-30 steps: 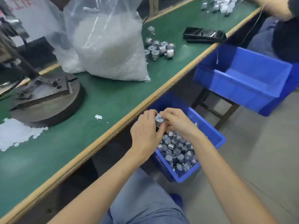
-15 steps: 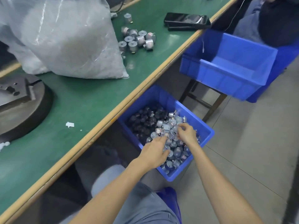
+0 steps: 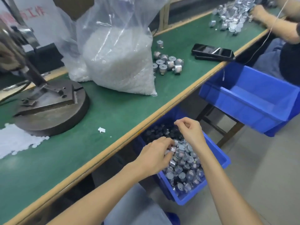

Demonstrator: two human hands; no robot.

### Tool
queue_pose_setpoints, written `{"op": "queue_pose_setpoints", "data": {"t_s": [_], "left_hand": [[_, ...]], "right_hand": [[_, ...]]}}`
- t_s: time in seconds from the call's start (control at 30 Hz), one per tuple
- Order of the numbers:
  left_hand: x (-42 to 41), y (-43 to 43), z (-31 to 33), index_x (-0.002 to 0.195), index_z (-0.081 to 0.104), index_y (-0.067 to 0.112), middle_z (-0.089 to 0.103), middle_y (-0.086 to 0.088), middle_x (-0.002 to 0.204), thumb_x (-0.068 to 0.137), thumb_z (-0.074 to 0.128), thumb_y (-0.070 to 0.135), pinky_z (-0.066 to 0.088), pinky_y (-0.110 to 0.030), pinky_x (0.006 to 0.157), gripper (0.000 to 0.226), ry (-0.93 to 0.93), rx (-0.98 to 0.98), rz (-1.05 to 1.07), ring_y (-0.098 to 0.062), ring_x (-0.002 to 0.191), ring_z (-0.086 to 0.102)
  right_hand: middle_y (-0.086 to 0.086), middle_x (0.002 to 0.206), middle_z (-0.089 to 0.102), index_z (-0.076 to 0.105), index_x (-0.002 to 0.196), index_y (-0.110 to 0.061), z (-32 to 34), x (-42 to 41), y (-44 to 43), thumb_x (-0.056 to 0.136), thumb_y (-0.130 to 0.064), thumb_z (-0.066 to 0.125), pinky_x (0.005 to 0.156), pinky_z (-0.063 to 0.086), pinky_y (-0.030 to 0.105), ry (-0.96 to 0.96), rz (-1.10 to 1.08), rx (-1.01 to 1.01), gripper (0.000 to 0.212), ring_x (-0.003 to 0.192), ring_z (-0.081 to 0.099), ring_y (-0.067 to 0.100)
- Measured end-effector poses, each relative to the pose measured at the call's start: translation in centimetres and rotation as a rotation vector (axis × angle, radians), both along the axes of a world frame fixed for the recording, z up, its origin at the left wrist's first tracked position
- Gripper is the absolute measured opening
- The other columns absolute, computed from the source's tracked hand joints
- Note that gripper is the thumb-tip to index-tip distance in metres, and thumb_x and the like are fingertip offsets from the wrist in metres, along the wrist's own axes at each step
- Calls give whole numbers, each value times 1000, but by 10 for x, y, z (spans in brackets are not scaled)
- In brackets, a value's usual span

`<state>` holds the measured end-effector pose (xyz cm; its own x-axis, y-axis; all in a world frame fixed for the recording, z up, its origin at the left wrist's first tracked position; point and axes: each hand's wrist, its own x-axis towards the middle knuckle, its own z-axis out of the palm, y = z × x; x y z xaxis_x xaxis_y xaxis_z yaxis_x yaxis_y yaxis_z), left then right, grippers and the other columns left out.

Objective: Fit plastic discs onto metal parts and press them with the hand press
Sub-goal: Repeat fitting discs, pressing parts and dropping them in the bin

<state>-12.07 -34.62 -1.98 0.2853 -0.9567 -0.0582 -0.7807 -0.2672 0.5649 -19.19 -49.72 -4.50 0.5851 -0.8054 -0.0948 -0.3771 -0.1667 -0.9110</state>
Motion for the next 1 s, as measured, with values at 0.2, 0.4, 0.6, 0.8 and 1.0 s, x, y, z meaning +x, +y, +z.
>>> {"op": "queue_pose_setpoints", "data": {"t_s": [0.2,0.4,0.6,0.8,1.0], "left_hand": [[72,83,81,121,55,18,60,5,109,90,56,19,41,-25,75,31,-129,-152,139,-7,74,47],[127,188,135,119,59,13,64,0,106,88,58,14,39,-19,75,31,-304,-192,478,-4,76,43],[140,301,189,118,57,19,62,4,101,88,58,17,44,-28,81,30,-422,-112,710,-11,81,53],[141,429,219,112,63,9,64,1,93,86,64,11,37,-23,68,27,-514,-114,1057,-15,70,56],[162,522,180,112,56,17,62,1,107,84,62,21,41,-26,73,29,-155,583,1184,-15,82,52]], "right_hand": [[-13,49,51,66,76,-13,77,87,52,90,-15,59,53,33,21,-236,295,-79,15,49,42,1],[17,71,64,66,89,-14,124,179,163,90,-16,57,65,40,30,-217,740,-178,9,65,51,19],[-16,63,53,65,91,-19,174,239,282,92,-17,54,56,34,16,-286,1101,-313,11,54,48,-4],[6,74,63,61,85,-6,206,255,410,89,-11,49,66,36,34,-426,1215,-457,13,72,55,26],[18,100,63,54,98,-5,201,255,515,91,-16,43,71,43,39,-309,1511,-698,17,94,56,37]]}}
